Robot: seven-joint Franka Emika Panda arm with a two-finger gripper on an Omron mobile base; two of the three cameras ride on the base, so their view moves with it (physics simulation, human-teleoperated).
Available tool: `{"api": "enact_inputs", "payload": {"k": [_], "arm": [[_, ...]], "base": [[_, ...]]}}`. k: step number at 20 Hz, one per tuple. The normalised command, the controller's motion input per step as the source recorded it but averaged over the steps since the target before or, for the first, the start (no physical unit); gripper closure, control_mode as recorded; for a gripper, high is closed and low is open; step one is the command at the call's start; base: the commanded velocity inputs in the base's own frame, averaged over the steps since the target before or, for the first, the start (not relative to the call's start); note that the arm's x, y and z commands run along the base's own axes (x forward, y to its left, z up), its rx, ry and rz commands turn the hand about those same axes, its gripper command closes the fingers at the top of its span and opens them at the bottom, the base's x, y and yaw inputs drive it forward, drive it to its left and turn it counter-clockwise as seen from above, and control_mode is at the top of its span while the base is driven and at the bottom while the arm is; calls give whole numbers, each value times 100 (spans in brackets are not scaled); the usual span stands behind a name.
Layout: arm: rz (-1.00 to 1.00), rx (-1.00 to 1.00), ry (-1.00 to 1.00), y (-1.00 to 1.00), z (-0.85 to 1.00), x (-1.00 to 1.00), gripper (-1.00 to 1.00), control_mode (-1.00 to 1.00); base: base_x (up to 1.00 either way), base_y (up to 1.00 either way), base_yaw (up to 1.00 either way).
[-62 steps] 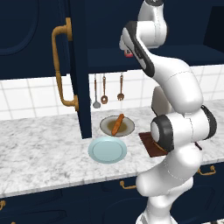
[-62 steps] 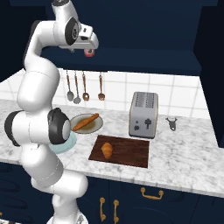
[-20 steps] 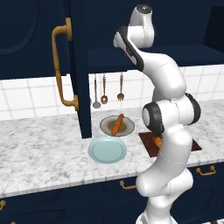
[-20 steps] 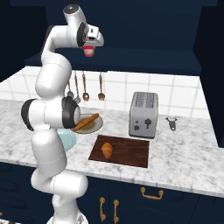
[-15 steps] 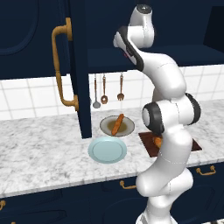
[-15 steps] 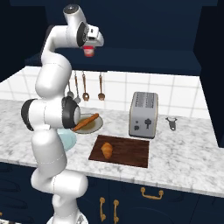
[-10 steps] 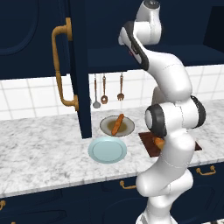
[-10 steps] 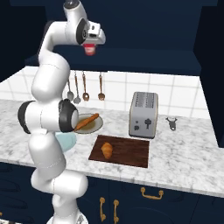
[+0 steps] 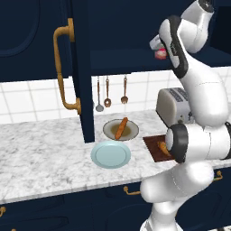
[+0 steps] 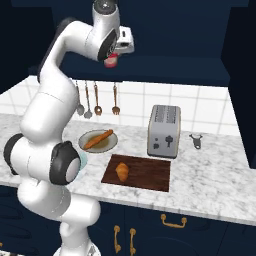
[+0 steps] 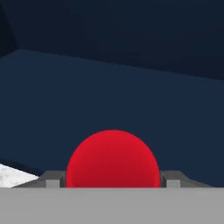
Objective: From the different types of pastries on the counter, select a croissant and place it on the cutting board. Then retrieve a jar of jam from the cabinet and place it alongside the croissant on the cutting board.
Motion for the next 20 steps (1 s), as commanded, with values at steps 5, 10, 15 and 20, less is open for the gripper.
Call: {"api": "enact_inputs", "payload": {"k": [5, 10, 15, 20], "arm": [[53, -5, -14, -61, -16, -93, 100, -100], [57, -21, -11, -52, -34, -100, 100, -100], [50, -43, -5, -37, -64, -92, 100, -100], [25, -49, 1, -15, -100, -41, 100, -100]], "base": [[0, 0, 0], [0, 0, 0], [0, 0, 0], [0, 0, 0]]}}
